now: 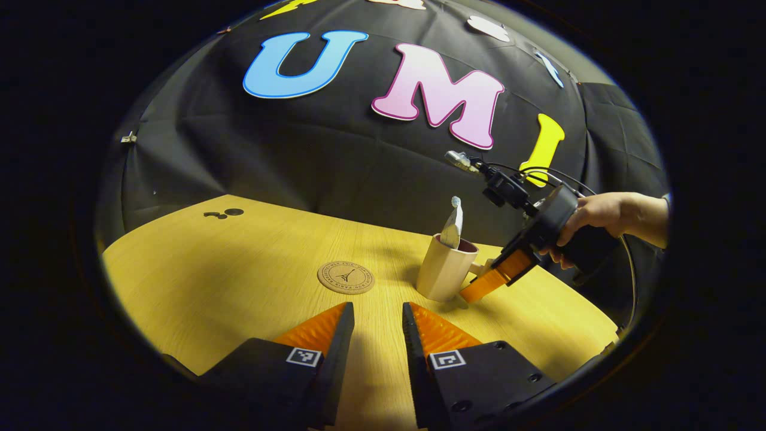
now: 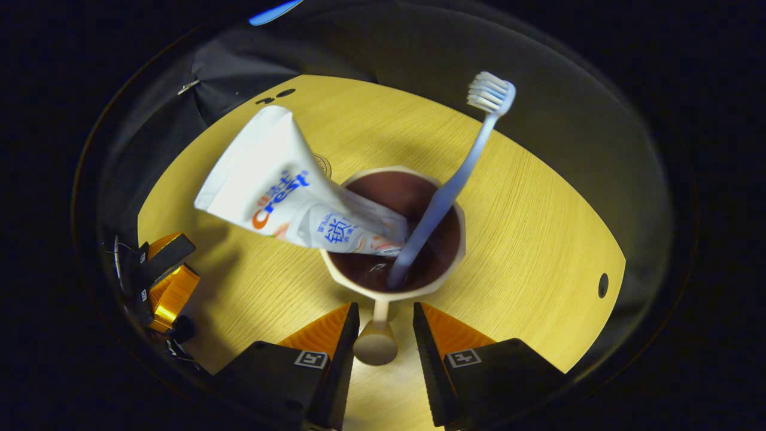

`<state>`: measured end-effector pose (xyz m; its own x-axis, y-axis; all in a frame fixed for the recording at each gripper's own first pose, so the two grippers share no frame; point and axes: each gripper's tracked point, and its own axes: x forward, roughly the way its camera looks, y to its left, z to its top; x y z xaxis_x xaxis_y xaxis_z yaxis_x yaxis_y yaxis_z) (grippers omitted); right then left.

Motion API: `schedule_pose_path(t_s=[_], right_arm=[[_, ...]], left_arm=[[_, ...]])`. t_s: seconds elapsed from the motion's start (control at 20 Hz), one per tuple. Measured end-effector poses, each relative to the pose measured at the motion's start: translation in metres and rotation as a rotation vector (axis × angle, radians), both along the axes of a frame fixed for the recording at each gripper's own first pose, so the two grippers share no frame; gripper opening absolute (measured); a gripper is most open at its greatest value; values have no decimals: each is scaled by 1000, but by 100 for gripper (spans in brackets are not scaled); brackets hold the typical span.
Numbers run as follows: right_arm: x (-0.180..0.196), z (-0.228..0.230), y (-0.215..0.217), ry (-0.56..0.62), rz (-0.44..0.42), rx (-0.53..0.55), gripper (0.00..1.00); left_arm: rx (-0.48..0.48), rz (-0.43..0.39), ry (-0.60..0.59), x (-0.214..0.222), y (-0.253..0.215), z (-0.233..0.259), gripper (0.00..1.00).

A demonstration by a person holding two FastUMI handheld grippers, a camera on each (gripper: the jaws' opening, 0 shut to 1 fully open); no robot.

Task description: Put the toothbrush and toothpaste on the desktop into the cup, then pick up the cup and place it on the coaster on the desktop.

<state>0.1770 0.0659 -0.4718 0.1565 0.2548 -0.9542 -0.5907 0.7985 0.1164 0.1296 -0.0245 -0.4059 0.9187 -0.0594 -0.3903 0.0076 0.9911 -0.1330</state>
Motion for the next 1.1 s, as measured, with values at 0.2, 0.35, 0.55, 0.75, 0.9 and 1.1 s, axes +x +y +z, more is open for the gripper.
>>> schedule_pose_path(t_s=[0.2, 0.35, 0.55, 0.75, 0.9, 1.1], right_arm=[[2, -12, 5, 46, 7, -27, 58], [-4, -24, 8, 71, 43, -61, 58], [0, -25, 8, 92, 9, -67, 48], [0, -26, 9, 81, 31, -67, 39], [0, -20, 12, 64, 52, -68, 39], [5, -5, 34, 43, 50, -25, 34]], left_arm=[[-12, 1, 9, 1, 1, -5, 51], [-26, 2, 15, 2, 3, -7, 52], [-47, 10, 27, 1, 5, -9, 51], [-63, 24, 32, -1, 14, -8, 52], [-74, 36, 34, -1, 17, -8, 52], [-71, 49, 29, -4, 27, -2, 52]])
